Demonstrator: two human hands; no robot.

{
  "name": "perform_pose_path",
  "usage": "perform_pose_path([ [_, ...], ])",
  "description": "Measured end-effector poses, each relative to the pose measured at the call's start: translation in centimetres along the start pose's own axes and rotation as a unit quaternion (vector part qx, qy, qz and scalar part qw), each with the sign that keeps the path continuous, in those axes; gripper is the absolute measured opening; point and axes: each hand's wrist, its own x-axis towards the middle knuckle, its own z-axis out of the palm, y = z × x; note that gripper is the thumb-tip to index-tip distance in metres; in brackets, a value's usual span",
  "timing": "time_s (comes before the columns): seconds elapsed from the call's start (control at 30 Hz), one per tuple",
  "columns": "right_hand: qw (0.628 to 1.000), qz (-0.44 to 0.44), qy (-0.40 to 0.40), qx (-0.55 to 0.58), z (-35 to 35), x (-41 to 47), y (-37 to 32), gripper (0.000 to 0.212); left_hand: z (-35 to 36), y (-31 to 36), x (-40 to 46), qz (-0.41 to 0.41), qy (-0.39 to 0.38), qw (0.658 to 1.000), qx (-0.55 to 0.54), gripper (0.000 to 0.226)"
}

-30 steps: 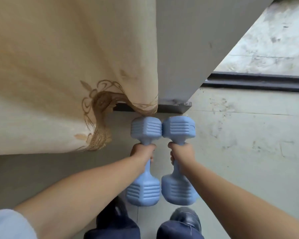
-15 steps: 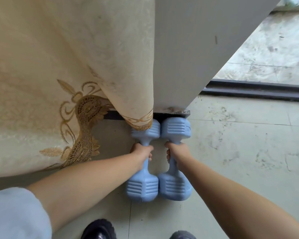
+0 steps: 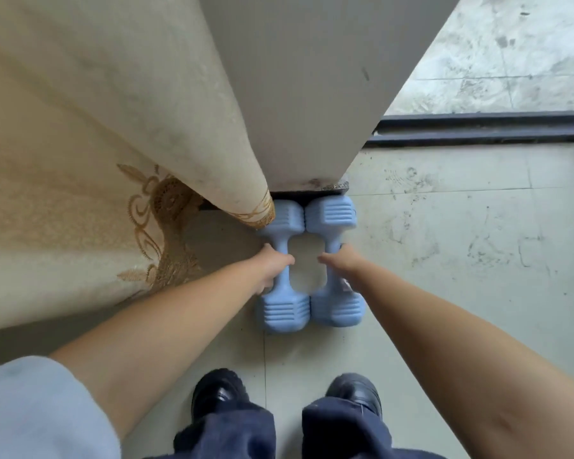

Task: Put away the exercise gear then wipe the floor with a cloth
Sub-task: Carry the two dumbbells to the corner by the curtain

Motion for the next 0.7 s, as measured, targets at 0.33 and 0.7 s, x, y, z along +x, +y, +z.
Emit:
perform_pose_path([
  [0.33, 0.986, -0.085, 0.109, -0.098, -3.8, -22.4, -1.7, 0.045, -2.0, 0.8, -22.4, 0.176, 0.09, 0.896, 0.397, 0.037],
  [0.7, 0.899, -0.15, 0.144, -0.385, -12.1, -51.3, -6.5, 0.055, -6.0, 5.7, -52.1, 0.305, 0.181, 0.765, 0.537, 0.055],
])
